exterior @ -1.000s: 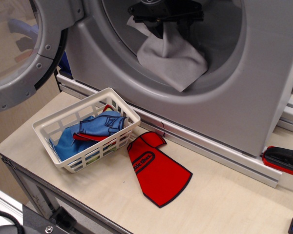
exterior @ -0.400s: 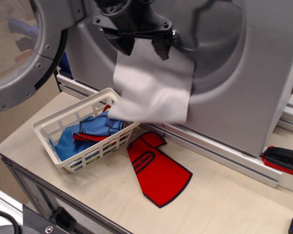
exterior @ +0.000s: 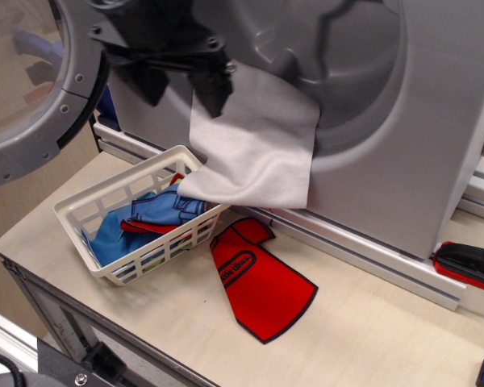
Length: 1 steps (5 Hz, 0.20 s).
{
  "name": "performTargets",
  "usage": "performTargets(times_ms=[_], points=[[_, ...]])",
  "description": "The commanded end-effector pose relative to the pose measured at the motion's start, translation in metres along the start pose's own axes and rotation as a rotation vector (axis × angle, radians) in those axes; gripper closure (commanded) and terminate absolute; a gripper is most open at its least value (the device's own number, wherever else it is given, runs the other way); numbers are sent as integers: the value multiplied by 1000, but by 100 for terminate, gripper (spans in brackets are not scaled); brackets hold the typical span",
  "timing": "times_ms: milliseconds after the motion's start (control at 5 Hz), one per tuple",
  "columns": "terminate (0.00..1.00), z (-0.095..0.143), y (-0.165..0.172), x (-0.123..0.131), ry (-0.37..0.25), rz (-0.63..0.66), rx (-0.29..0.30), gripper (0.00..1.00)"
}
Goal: Put clothes in laundry machine
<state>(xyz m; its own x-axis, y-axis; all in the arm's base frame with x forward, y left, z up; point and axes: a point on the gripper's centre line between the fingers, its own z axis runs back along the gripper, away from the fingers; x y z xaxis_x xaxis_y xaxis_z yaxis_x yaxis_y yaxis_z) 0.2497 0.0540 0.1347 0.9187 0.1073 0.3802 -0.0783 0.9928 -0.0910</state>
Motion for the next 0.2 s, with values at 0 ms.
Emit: performTargets(times_ms=[0], points=[[100, 36, 17, -3, -2, -40, -2, 0]])
